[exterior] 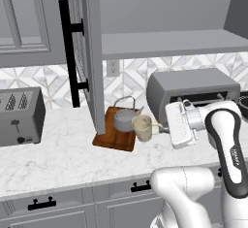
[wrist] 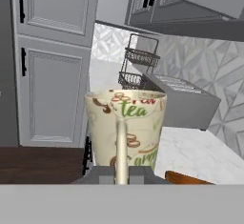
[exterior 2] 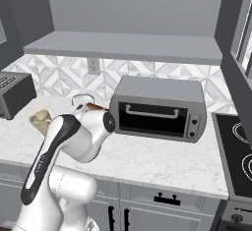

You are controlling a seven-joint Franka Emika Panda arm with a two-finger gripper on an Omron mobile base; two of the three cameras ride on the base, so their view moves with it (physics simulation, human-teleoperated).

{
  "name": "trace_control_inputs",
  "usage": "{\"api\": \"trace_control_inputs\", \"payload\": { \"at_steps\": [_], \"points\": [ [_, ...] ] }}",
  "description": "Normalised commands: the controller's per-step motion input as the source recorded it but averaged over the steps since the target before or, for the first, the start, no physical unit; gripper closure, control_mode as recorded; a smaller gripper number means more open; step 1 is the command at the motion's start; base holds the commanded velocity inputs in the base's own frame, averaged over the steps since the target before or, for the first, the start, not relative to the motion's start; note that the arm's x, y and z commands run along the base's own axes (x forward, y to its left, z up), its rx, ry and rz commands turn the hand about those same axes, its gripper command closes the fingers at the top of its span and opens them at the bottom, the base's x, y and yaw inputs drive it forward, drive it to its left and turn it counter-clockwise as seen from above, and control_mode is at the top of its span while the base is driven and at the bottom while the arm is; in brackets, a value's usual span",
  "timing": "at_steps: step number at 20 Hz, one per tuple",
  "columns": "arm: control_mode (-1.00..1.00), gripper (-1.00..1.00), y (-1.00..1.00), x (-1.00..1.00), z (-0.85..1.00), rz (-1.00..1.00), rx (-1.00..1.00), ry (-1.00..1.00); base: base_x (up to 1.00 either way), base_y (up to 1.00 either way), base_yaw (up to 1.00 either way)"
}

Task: Pick the kettle from the counter and place it on the tray. Then pick the mug from the cabinet and place it on the tray. Then close the cabinet doors.

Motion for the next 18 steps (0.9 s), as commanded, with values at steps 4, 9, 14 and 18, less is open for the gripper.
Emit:
{"api": "trace_control_inputs", "payload": {
  "at_steps": [4, 9, 14, 18],
  "points": [
    [-1.00, 1.00, 0.00, 0.06, -0.33, 0.03, 0.00, 0.00, 0.00, 0.00, 0.00],
    [-1.00, 1.00, 0.03, 0.18, -0.40, 0.02, 0.00, 0.00, 0.00, 0.00, 0.00],
    [-1.00, 1.00, 0.13, 0.32, -0.33, 0.05, 0.00, 0.00, 0.00, 0.00, 0.00],
    [-1.00, 1.00, 0.00, 0.33, -0.18, 0.08, 0.03, -0.03, 0.00, 0.00, 0.00]
  ]
}}
